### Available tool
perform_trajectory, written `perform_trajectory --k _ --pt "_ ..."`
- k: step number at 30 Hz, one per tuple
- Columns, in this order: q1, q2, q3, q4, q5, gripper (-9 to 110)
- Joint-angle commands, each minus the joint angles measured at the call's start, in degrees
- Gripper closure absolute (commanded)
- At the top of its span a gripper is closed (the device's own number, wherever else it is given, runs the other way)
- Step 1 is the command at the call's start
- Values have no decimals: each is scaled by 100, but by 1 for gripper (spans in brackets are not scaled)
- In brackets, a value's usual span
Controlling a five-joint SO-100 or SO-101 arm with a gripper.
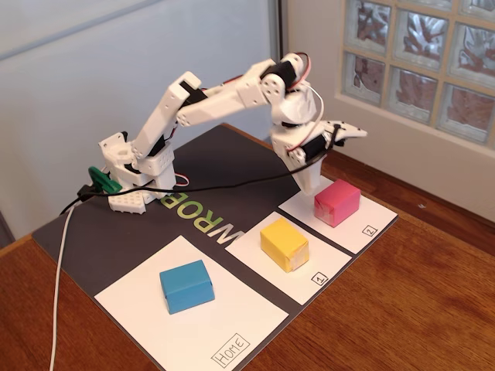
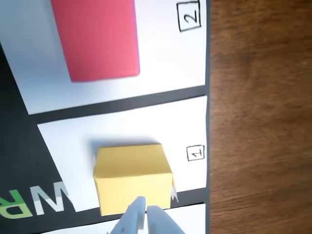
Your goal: Move box red to home
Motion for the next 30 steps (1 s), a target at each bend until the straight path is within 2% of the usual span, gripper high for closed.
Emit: perform_trajectory --k 1,13,30 --pt "-202 -141 -545 -114 185 101" --pt "-756 -1020 -1740 -220 343 101" --pt "-1081 -1248 -1740 -229 360 101"
